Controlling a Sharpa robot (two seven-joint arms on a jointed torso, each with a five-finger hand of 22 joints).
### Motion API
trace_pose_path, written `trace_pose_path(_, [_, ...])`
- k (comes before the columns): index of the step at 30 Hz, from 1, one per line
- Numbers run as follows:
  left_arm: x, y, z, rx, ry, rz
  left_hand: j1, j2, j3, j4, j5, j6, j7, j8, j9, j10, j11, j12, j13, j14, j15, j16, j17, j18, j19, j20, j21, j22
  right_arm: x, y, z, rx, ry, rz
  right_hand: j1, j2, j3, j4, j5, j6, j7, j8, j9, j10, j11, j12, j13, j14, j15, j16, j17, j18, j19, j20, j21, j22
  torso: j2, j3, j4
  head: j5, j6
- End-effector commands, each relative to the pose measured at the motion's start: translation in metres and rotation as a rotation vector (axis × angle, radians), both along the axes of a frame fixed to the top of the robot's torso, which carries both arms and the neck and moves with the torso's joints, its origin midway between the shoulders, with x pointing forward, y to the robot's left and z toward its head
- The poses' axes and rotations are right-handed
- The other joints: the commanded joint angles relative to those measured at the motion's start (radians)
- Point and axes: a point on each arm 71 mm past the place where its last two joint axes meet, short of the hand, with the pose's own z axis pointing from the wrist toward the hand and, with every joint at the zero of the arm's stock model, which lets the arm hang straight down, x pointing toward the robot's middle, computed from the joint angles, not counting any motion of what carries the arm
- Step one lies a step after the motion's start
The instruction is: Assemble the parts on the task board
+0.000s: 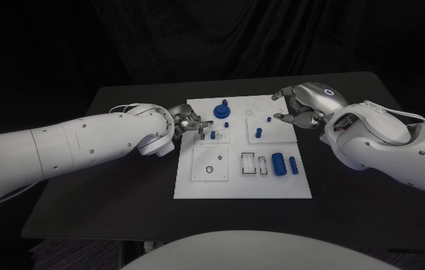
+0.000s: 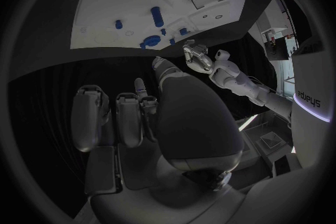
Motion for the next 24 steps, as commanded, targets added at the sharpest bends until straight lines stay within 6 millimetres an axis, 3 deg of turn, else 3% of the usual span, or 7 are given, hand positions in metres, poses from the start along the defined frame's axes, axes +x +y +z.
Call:
trace_pose_path(1, [0.004, 0.000, 0.015, -0.038, -0.062, -0.001, 0.042, 0.000, -0.006, -0.009, 0.021, -0.009, -0.006, 0.006, 0.014, 0.104, -0.010, 0.003, 0.263, 0.104, -0.011, 0.003, 0.263, -0.010, 0.021, -0.004, 0.009, 0.161, -0.001, -0.001, -0.001, -0.001, 0.003, -0.011, -0.010, 0.004, -0.001, 0.006, 0.003, 0.007, 0.001, 0.003, -0.001, -0.007, -0.001, -0.004, 0.119, 0.058, -0.004, -0.004, 0.042, 0.013, 0.017, -0.004, -0.003, 0.193, 0.000, 0.0009, 0.0013, 0.000, 0.000])
trace_pose_path(7, [0.015, 0.012, 0.039, 0.027, -0.070, -0.011, 0.099, -0.017, -0.009, -0.026, 0.043, -0.031, -0.003, -0.011, 0.020, 0.104, -0.008, 0.003, 0.263, 0.104, -0.010, 0.003, 0.263, -0.011, 0.025, -0.004, 0.015, 0.167, -0.001, -0.003, 0.000, -0.002, 0.003, -0.014, -0.014, 0.005, -0.001, 0.006, 0.003, 0.009, 0.001, 0.004, -0.002, -0.010, 0.000, -0.007, 0.114, 0.058, -0.004, -0.003, 0.042, 0.013, 0.018, -0.004, -0.002, 0.194, 0.000, 0.0000, 0.0013, 0.000, 0.000])
trace_pose_path(12, [0.028, 0.021, 0.052, 0.141, -0.052, -0.011, 0.131, -0.017, -0.002, -0.038, 0.045, -0.042, 0.000, -0.028, 0.017, 0.104, -0.006, 0.003, 0.263, 0.104, -0.008, 0.003, 0.263, -0.012, 0.026, -0.003, 0.016, 0.169, 0.000, -0.002, -0.001, -0.004, 0.004, -0.014, -0.014, 0.006, -0.001, 0.006, 0.004, 0.010, 0.001, 0.004, -0.002, -0.012, -0.001, -0.009, 0.112, 0.058, -0.004, -0.004, 0.042, 0.013, 0.018, -0.004, -0.001, 0.194, 0.000, -0.0002, 0.0006, 0.006, 0.000])
trace_pose_path(24, [0.059, 0.016, 0.054, 0.230, -0.033, -0.014, 0.168, -0.024, 0.001, -0.052, 0.004, -0.069, 0.012, -0.053, 0.024, 0.104, 0.004, 0.003, 0.263, 0.104, 0.000, 0.003, 0.263, -0.011, 0.025, 0.003, 0.012, 0.171, 0.002, 0.001, -0.003, -0.011, 0.008, -0.003, -0.015, 0.009, 0.001, 0.005, 0.006, 0.012, 0.000, 0.005, -0.003, -0.014, 0.000, -0.011, 0.109, 0.058, -0.004, -0.003, 0.043, 0.013, 0.018, -0.004, -0.002, 0.194, 0.002, -0.0001, 0.0003, 0.010, 0.000])
